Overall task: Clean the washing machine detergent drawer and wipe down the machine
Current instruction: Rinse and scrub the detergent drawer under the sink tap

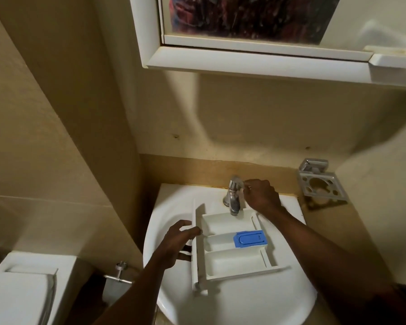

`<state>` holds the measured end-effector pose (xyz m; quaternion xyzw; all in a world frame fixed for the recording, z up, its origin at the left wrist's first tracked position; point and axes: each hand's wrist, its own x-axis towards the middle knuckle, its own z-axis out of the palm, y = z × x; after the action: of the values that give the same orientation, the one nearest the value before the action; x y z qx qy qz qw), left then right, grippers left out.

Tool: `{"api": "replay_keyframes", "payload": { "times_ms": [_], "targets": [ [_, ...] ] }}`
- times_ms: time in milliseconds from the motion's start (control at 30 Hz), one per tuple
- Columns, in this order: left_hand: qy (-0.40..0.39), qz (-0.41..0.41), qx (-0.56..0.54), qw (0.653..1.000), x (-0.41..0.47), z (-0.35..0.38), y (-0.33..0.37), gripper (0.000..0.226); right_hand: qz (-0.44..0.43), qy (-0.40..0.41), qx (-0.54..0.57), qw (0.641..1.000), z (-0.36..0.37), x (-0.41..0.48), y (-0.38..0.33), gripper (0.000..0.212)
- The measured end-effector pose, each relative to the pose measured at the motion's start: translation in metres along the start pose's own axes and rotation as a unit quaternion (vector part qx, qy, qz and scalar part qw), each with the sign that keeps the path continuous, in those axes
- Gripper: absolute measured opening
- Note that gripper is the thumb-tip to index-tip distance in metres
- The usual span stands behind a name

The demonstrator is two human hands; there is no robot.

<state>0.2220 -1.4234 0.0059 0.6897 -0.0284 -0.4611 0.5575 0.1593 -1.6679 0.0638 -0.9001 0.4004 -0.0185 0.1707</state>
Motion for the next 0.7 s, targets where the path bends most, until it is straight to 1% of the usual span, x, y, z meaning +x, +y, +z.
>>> {"api": "replay_keyframes", "payload": {
  "times_ms": [67,133,200,267,300,333,400,467,500,567,700],
  "targets": [
    [-0.001,-0.003,-0.003,1.000,0.001,-0.002,-0.002,0.030,0.011,0.023,0.034,0.999,0.000,0.004,0.007,0.018],
    [-0.001,-0.005,-0.001,1.000,0.001,-0.003,-0.005,0.031,0.054,0.047,0.115,0.991,0.005,0.003,0.007,0.012],
    [0.002,-0.013,-0.001,1.000,0.001,-0.004,-0.009,0.031,0.079,0.076,0.184,0.977,0.015,-0.006,0.006,0.012],
    [0.003,-0.021,-0.005,1.000,0.001,-0.005,-0.013,0.029,0.074,0.093,0.214,0.970,0.027,-0.023,0.011,0.008],
    [0.005,-0.025,-0.009,1.000,0.002,-0.006,-0.015,0.028,0.066,0.076,0.212,0.972,0.033,-0.032,0.014,0.007],
    [0.005,-0.028,-0.012,1.000,0.004,-0.007,-0.017,0.026,0.054,0.042,0.200,0.977,0.038,-0.039,0.018,0.010],
    [0.001,-0.035,-0.015,0.999,0.006,-0.006,-0.019,0.022,0.021,-0.057,0.143,0.988,0.045,-0.046,0.022,0.020],
    [-0.005,-0.038,-0.011,0.999,0.005,-0.004,-0.018,0.021,-0.015,-0.145,0.071,0.987,0.044,-0.042,0.022,0.028],
    [-0.008,-0.040,-0.008,0.999,0.005,-0.003,-0.017,0.021,-0.029,-0.185,0.026,0.982,0.042,-0.037,0.021,0.030],
    [-0.014,-0.042,-0.008,0.999,0.006,-0.002,-0.017,0.021,-0.051,-0.265,-0.066,0.961,0.040,-0.027,0.017,0.033],
    [-0.027,-0.050,-0.014,0.998,0.010,0.001,-0.019,0.029,-0.068,-0.357,-0.147,0.920,0.057,-0.021,0.013,0.035]
  ]
}}
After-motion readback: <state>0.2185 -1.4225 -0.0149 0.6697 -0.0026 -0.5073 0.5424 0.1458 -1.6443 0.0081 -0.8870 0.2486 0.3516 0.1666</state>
